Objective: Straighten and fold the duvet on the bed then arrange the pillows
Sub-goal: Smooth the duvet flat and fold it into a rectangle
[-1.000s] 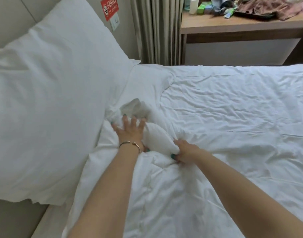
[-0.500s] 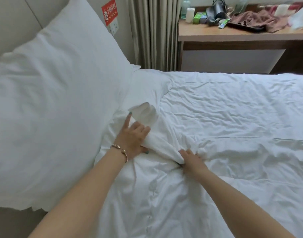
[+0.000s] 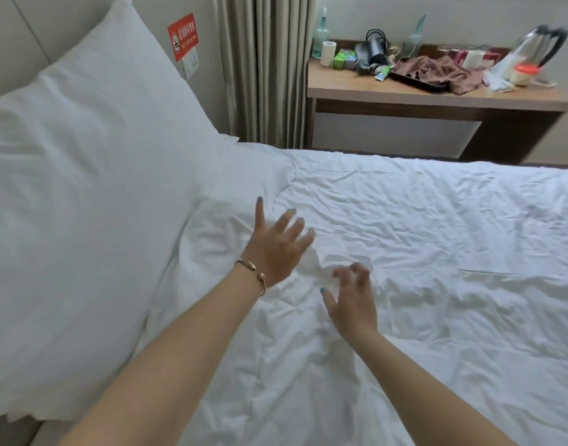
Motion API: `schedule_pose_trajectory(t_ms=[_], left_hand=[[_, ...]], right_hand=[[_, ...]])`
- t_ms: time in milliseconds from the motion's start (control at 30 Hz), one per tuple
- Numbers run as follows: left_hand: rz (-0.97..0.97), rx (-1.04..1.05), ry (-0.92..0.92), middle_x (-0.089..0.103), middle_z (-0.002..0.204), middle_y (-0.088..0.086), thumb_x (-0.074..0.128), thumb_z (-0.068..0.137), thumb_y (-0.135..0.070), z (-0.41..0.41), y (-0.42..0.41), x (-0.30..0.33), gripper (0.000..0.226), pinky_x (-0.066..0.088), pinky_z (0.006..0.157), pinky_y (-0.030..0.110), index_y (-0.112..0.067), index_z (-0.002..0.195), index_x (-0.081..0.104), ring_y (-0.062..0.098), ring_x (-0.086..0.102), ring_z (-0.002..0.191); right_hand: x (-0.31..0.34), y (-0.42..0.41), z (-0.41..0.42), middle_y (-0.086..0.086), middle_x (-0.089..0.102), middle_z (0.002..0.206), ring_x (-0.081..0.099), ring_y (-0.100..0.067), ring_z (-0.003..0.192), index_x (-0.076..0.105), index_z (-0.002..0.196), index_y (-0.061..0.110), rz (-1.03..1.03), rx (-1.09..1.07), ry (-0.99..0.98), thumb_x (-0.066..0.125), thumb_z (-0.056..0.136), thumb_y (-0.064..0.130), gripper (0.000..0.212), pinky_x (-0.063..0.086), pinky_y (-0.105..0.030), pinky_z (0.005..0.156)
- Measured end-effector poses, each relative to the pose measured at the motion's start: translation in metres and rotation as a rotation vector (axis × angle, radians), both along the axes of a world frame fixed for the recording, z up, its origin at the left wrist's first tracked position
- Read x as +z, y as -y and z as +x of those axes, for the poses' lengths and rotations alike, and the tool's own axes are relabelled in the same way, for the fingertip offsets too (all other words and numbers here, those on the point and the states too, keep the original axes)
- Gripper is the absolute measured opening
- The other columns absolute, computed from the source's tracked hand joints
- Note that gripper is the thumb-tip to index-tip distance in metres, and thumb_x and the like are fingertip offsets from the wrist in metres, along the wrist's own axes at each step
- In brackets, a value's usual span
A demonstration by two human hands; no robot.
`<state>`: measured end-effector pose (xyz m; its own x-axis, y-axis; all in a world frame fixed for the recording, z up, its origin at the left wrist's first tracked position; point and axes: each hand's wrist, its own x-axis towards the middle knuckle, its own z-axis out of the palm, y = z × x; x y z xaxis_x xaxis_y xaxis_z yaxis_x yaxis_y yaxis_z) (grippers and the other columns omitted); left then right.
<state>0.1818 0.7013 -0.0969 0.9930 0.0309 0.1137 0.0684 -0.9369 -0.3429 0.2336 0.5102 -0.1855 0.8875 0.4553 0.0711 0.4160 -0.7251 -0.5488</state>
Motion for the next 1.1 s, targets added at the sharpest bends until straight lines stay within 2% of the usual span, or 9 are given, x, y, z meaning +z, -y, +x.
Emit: schedule_pose_trajectory(t_ms=[67,100,200,333,433,633,800,1033,1100], left_hand=[[-0.149,0.270,-0.310,0.002,0.162,-0.005,0.036,0.084,-0.076,-0.025,-0.010,-0.035,0.072,-0.007,0.094,0.081,-0.051,0.147,0.012,0.030,-0.010,0.147],[-0.222,0.453,-0.383,-0.016,0.160,-0.012,0.028,0.078,-0.085,-0.039,-0.023,-0.044,0.080,-0.007,0.096,0.080,-0.055,0.145,-0.006,0.027,-0.022,0.145],[-0.305,0.645,-0.432,-0.030,0.154,-0.018,0.029,0.073,-0.089,-0.043,-0.047,-0.056,0.092,0.004,0.100,0.078,-0.056,0.140,-0.023,0.027,-0.027,0.143],[-0.195,0.706,-0.411,-0.017,0.160,0.000,0.037,0.092,-0.054,-0.004,0.015,-0.045,0.079,0.001,0.105,0.075,-0.031,0.152,-0.008,0.042,-0.018,0.143],[-0.234,0.454,-0.392,-0.007,0.161,0.012,0.033,0.097,-0.031,0.007,0.095,-0.058,0.062,0.001,0.114,0.062,-0.011,0.152,0.013,0.033,-0.013,0.147],[-0.636,0.070,-0.687,-0.016,0.161,-0.001,0.035,0.099,-0.041,0.022,0.294,-0.089,0.064,0.003,0.118,0.053,-0.029,0.154,0.004,0.025,-0.013,0.148],[-0.763,0.122,-0.759,-0.010,0.161,-0.012,0.034,0.093,-0.062,0.060,0.458,-0.086,0.068,0.002,0.113,0.063,-0.048,0.149,-0.002,0.026,-0.013,0.147],[-0.730,0.302,-0.655,-0.008,0.160,-0.014,0.032,0.087,-0.073,0.129,0.650,-0.101,0.071,0.001,0.112,0.066,-0.049,0.149,0.006,0.026,-0.013,0.147],[-0.736,0.328,-0.575,-0.007,0.161,-0.008,0.039,0.083,-0.076,0.156,0.687,-0.103,0.079,0.000,0.114,0.063,-0.045,0.149,0.010,0.023,-0.011,0.148]], right_hand=[[-0.014,0.005,-0.004,0.002,0.020,0.151,0.019,-0.032,0.143,0.045,0.134,0.036,-0.282,0.083,-0.048,0.052,0.090,0.054,0.048,0.015,-0.059,0.112],[-0.022,0.009,-0.005,0.006,0.005,0.160,-0.001,-0.032,0.147,0.028,0.143,0.049,-0.442,0.090,-0.144,0.040,0.090,0.065,0.057,0.001,-0.065,0.111],[-0.035,0.045,0.011,0.014,-0.029,0.156,-0.027,-0.037,0.142,-0.013,0.141,0.061,-0.578,-0.112,-0.442,0.022,0.083,0.081,0.070,-0.006,-0.071,0.106],[-0.032,0.123,0.030,0.019,-0.018,0.159,-0.014,-0.021,0.148,-0.010,0.145,0.055,-0.713,-0.026,-0.463,0.023,0.091,0.071,0.066,0.003,-0.068,0.110],[-0.022,0.181,0.035,0.017,-0.014,0.160,-0.013,-0.021,0.148,-0.003,0.148,0.053,-0.746,-0.089,-0.503,0.026,0.096,0.062,0.060,0.003,-0.067,0.111],[0.001,0.321,0.037,0.014,-0.011,0.161,-0.005,-0.023,0.149,-0.001,0.149,0.051,-0.748,-0.143,-0.632,0.030,0.095,0.062,0.063,0.010,-0.063,0.113],[0.014,0.458,0.063,0.011,-0.008,0.162,-0.003,-0.024,0.149,0.003,0.151,0.047,-0.743,-0.129,-0.608,0.034,0.096,0.059,0.064,0.007,-0.060,0.115],[-0.015,0.623,0.149,0.007,-0.008,0.163,-0.003,-0.020,0.149,0.012,0.151,0.044,-0.661,0.001,-0.374,0.044,0.092,0.059,0.069,0.006,-0.052,0.118],[-0.013,0.659,0.181,0.009,-0.012,0.162,-0.009,-0.024,0.149,0.008,0.150,0.048,-0.672,-0.031,-0.278,0.042,0.089,0.064,0.071,0.001,-0.058,0.115]])
